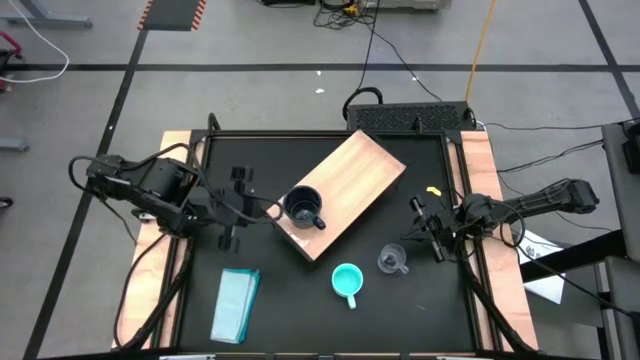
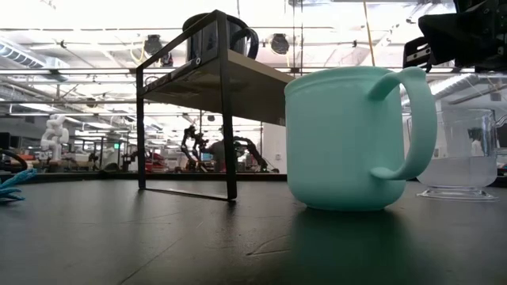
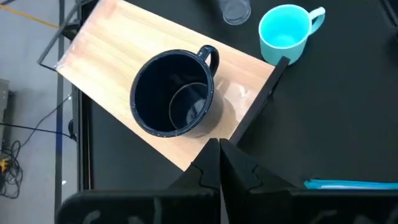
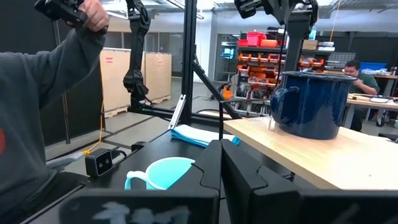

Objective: Stack small to large cups/mugs on shelf
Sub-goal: Put the blue cup on the shelf

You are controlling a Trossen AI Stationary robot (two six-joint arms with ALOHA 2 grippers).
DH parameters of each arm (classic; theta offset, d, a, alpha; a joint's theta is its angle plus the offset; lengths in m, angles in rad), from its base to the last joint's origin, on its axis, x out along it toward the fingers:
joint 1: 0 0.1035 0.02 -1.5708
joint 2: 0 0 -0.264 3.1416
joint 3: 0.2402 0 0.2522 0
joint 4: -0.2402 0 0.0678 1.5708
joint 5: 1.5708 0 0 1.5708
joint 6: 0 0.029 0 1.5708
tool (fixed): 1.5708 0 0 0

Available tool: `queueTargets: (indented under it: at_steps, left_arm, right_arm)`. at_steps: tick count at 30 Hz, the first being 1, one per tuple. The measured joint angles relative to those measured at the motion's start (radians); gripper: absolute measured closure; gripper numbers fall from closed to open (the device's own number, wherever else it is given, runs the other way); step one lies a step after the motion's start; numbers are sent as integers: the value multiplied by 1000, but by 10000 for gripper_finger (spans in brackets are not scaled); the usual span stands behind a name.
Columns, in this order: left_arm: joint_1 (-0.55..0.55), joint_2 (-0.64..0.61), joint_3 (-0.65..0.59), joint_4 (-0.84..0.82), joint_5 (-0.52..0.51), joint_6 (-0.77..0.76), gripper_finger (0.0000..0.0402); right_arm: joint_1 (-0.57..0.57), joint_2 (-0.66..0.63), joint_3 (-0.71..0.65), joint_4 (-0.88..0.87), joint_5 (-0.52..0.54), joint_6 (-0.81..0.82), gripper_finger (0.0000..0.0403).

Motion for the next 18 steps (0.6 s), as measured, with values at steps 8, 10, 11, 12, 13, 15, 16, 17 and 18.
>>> queueTargets:
  at_steps: [8, 10, 11, 12, 13, 15, 16, 17, 18]
  left_arm:
    - [1, -139, -169, 209, 75, 81, 401]
    - [0, -189, -237, 284, 92, 108, 401]
    - [1, -215, -273, 322, 102, 119, 401]
    - [1, -239, -307, 360, 113, 130, 401]
    - [1, -263, -343, 401, 128, 144, 401]
    - [1, -307, -413, 479, 158, 165, 401]
    - [1, -328, -445, 514, 169, 173, 401]
    - [1, -347, -474, 543, 179, 177, 401]
    - [1, -364, -500, 563, 182, 179, 401]
  right_arm:
    - [0, 1, 0, 0, 0, 8, 403]
    - [0, 1, 0, 0, 0, 11, 403]
    - [0, 1, 0, 0, 0, 11, 403]
    - [0, 1, 0, 0, 0, 11, 403]
    - [0, 1, 0, 0, 0, 11, 403]
    - [0, 1, 0, 2, 0, 11, 403]
    - [0, 1, 0, 4, 0, 11, 403]
    - [0, 1, 0, 4, 0, 11, 403]
    - [0, 1, 0, 6, 0, 11, 403]
